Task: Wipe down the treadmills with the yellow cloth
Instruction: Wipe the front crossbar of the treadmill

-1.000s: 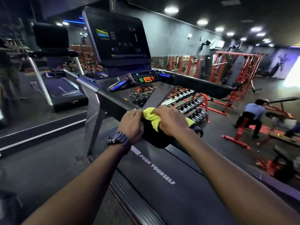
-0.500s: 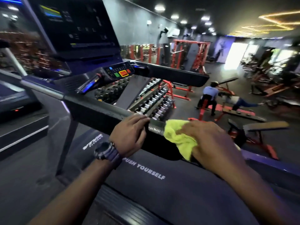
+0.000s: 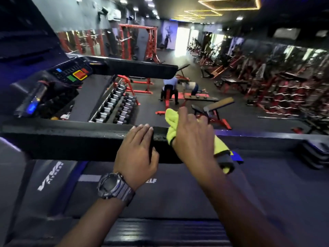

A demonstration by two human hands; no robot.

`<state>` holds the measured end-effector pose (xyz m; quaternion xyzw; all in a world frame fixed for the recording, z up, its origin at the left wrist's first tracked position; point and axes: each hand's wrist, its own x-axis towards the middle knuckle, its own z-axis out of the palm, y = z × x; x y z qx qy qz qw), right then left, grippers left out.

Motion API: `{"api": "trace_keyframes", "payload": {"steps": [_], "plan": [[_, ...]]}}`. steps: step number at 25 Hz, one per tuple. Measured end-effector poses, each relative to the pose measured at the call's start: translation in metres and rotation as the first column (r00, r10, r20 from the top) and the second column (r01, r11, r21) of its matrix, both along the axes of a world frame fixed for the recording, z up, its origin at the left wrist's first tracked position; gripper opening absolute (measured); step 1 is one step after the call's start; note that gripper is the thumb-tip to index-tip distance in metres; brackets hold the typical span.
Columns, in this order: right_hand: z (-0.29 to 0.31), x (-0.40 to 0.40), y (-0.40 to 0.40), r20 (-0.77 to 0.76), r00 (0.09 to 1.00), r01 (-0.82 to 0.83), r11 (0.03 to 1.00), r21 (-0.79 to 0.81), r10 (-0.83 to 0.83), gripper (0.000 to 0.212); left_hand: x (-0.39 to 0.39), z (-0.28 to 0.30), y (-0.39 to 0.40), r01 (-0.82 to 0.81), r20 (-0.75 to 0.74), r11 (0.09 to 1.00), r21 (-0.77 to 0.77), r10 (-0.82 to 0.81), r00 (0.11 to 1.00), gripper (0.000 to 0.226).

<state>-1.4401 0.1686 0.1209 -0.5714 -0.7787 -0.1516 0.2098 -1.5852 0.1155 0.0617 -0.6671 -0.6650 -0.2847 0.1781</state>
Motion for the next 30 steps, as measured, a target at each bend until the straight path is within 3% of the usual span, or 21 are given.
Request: {"api": "trace_keyframes", "payload": {"steps": [2, 4, 6, 8, 10, 11, 14, 15, 18, 20, 23, 26, 28, 30], "plan": [[-0.002, -0.001, -0.009, 0.035, 0.993, -0.115, 0.992, -0.042, 0.117, 0.054, -0.005, 0.0, -0.003, 0.016, -0.017, 1.0, -0.021, -0.017, 1.0, 0.062], [0.007, 0.035, -0.013, 0.019, 0.968, -0.236, 0.934, -0.267, 0.25, 0.082, -0.009, 0.001, -0.002, 0.03, -0.047, 0.999, -0.032, -0.031, 0.998, 0.064], [0.012, 0.052, -0.012, -0.092, 0.968, -0.251, 0.882, -0.399, 0.234, 0.092, -0.008, 0.003, -0.003, 0.044, -0.056, 0.997, -0.06, -0.047, 0.997, 0.065], [-0.006, 0.029, -0.016, -0.177, 0.97, -0.217, 0.928, -0.302, 0.169, 0.083, -0.012, 0.009, -0.003, 0.061, -0.092, 0.995, -0.077, -0.068, 0.993, 0.065], [-0.023, 0.011, -0.02, -0.07, 0.993, -0.097, 0.99, -0.102, 0.09, 0.07, -0.021, 0.015, -0.002, 0.105, -0.115, 0.989, -0.106, -0.118, 0.986, 0.063], [-0.025, 0.015, -0.022, -0.053, 0.997, -0.064, 0.994, -0.084, 0.059, 0.066, -0.026, 0.017, -0.001, 0.137, -0.124, 0.985, -0.108, -0.15, 0.981, 0.063], [-0.013, 0.018, -0.021, -0.241, 0.94, 0.213, 0.967, -0.136, -0.241, 0.062, -0.036, 0.017, -0.004, 0.191, -0.148, 0.972, -0.139, -0.211, 0.966, 0.064], [-0.011, 0.002, -0.019, -0.217, 0.927, 0.283, 0.951, -0.124, -0.305, 0.059, -0.039, 0.017, -0.004, 0.206, -0.148, 0.966, -0.155, -0.229, 0.962, 0.065], [-0.02, -0.038, -0.039, -0.028, 0.983, 0.181, 0.981, -0.073, -0.183, 0.057, -0.046, 0.017, -0.005, 0.258, -0.168, 0.953, -0.162, -0.284, 0.944, 0.067], [-0.014, -0.007, -0.046, -0.067, 0.99, 0.113, 0.987, -0.113, -0.121, 0.057, -0.048, 0.021, -0.006, 0.265, -0.178, 0.946, -0.189, -0.298, 0.938, 0.068], [0.0, 0.005, -0.032, -0.164, 0.935, 0.299, 0.947, -0.12, -0.315, 0.055, -0.047, 0.022, -0.009, 0.247, -0.169, 0.947, -0.204, -0.283, 0.944, 0.069], [-0.023, -0.027, -0.044, -0.071, 0.98, 0.181, 0.982, -0.047, -0.184, 0.058, -0.044, 0.023, -0.01, 0.253, -0.159, 0.948, -0.192, -0.284, 0.945, 0.069], [-0.033, -0.001, -0.05, -0.126, 0.989, 0.068, 0.994, -0.081, -0.078, 0.059, -0.045, 0.022, -0.01, 0.251, -0.165, 0.951, -0.179, -0.28, 0.946, 0.068], [-0.019, 0.014, -0.031, -0.209, 0.947, 0.234, 0.969, -0.077, -0.245, 0.055, -0.044, 0.021, -0.009, 0.249, -0.15, 0.955, -0.164, -0.273, 0.95, 0.068]]}}
